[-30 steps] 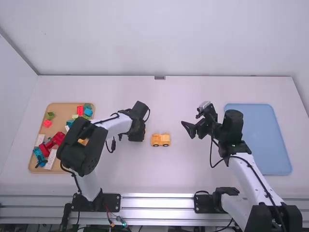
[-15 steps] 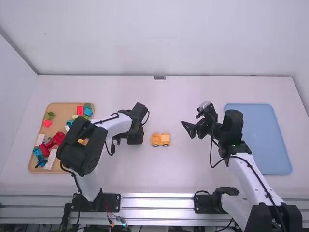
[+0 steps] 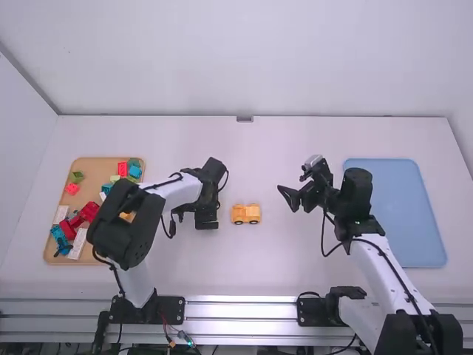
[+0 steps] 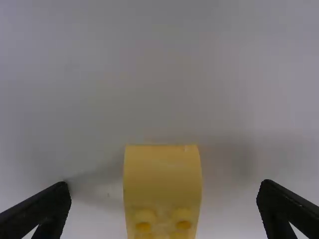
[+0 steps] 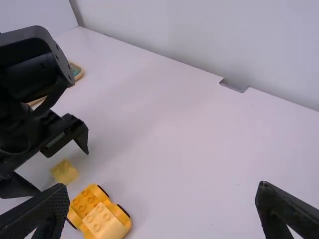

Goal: Assemble lego blocks to make yellow taxi

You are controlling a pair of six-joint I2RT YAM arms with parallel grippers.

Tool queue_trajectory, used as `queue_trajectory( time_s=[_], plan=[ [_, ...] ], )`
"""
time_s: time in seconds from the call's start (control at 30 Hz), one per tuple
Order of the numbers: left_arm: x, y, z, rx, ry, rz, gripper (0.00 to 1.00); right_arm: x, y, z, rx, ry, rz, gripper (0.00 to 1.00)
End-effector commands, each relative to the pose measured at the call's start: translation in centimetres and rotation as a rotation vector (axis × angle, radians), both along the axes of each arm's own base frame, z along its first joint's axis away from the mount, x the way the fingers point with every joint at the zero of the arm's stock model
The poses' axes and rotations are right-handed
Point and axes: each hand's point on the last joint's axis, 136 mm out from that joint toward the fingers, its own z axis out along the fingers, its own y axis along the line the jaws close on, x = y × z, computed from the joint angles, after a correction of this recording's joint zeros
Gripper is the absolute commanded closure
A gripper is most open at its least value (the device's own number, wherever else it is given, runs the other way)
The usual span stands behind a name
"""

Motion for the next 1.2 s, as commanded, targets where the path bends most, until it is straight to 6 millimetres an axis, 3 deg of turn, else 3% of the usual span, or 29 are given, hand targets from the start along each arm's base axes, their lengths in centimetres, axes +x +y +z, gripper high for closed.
queue_trajectory(
  time_s=[0.0,0.13,0.37,0.53,0.57,0.7,0.83,0.97,1.13,1.17],
  plan=[
    [-0.1,0.4,-0.3,0.021,0.004,-0.025,0.01,-0.3,0.1,-0.1,0.007,0.005,0.008,0.02],
    [0.9,0.4,1.3,0.017,-0.037,-0.109,0.01,-0.3,0.1,-0.1,0.007,0.004,0.008,0.02],
    [2.9,-0.1,6.9,0.062,-0.13,-0.359,0.01,-0.3,0.1,-0.1,0.004,0.001,0.009,0.02],
    [5.2,-0.7,10.4,0.176,-0.239,-0.891,0.01,-0.2,0.1,-0.1,0.004,0.001,0.009,0.02],
    [5.3,-0.8,10.9,0.221,-0.25,-1.102,0.01,-0.2,0.1,-0.1,0.004,0.001,0.009,0.02],
    [5.6,-0.9,11.6,0.315,-0.272,-1.527,0.01,-0.2,0.1,-0.1,0.002,0.0,0.006,0.02],
    [5.9,-0.6,11.3,0.376,-0.277,-1.745,0.01,-0.2,0.1,-0.1,0.003,0.001,0.006,0.02],
    [6.2,1.1,11.0,0.523,-0.191,-2.009,0.01,-0.2,0.1,-0.1,0.003,-0.001,0.006,0.02],
    [5.8,1.2,10.5,0.562,-0.157,-2.26,0.01,-0.2,0.1,-0.1,0.003,0.0,0.006,0.02],
    [5.6,1.2,10.2,0.573,-0.146,-2.397,0.01,-0.2,0.1,-0.1,0.003,0.001,0.006,0.02]
  ],
)
